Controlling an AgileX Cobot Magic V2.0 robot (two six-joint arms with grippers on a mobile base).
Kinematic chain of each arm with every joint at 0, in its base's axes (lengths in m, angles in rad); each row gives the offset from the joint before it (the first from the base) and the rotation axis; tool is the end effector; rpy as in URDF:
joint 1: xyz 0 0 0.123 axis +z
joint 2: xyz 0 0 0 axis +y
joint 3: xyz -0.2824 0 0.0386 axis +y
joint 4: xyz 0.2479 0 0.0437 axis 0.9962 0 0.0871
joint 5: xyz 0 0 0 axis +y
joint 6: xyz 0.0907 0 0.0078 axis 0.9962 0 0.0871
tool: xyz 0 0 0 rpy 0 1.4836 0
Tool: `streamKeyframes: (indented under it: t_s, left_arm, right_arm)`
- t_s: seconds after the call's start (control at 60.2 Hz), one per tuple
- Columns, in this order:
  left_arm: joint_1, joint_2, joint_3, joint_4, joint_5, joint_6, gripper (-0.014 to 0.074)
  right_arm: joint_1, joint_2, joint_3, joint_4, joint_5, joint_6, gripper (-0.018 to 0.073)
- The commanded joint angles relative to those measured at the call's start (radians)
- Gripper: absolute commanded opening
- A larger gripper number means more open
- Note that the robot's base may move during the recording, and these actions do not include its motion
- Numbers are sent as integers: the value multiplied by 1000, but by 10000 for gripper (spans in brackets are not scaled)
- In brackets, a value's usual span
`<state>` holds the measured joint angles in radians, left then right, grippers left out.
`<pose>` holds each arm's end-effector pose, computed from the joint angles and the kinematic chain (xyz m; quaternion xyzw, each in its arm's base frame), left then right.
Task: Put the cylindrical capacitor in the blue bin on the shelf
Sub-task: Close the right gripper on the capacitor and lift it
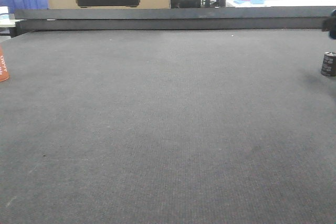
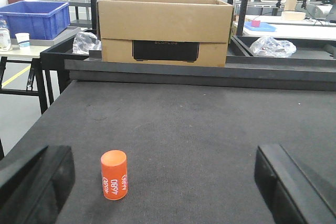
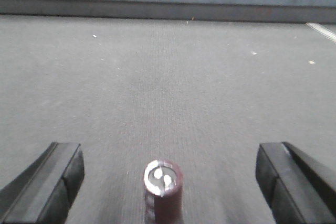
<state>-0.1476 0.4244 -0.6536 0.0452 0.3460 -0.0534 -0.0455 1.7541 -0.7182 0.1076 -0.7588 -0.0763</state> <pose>0.0803 -0.0105 0.3705 0.0437 0.7160 -0.0497 0.6949 0.3418 -0.0223 0.1851 0.0418 0.7706 -0.0424 0.6346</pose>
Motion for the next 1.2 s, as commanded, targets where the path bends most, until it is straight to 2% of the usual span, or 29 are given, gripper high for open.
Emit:
streamKeyframes:
  t_s: [0.0,0.216,0.449,0.482,0.582,0.698,0.848,0.997,1.18]
  left_arm:
    - [-6,2,-7,-4,-11,2,608]
    - [-6,2,-7,-4,-11,2,608]
    - [-6,2,-7,-4,-11,2,608]
    - [-6,2,-7,-4,-11,2,608]
    - [-6,2,-7,-4,-11,2,608]
    - [-6,2,-7,-4,-11,2,608]
    - [-6,2,-7,-4,-11,2,608]
    - [-6,2,-7,-7,-11,2,608]
    - [-4,15,46,-6,-11,2,599]
  right_arm:
    - [-1,79,-60,-4,-35,-1,570]
    - [-5,226,-150,-4,-38,-1,570]
    - [-5,299,-167,0,-104,-1,560]
    - [-5,301,-167,0,-107,-1,536]
    - [-5,301,-167,0,-118,-1,381]
    - [-5,301,-167,0,-125,-1,141]
    - [-5,285,-167,0,-123,-1,-41]
    - [-5,187,-163,0,-114,-1,-113]
    - [-3,-35,-140,0,-16,-1,-109]
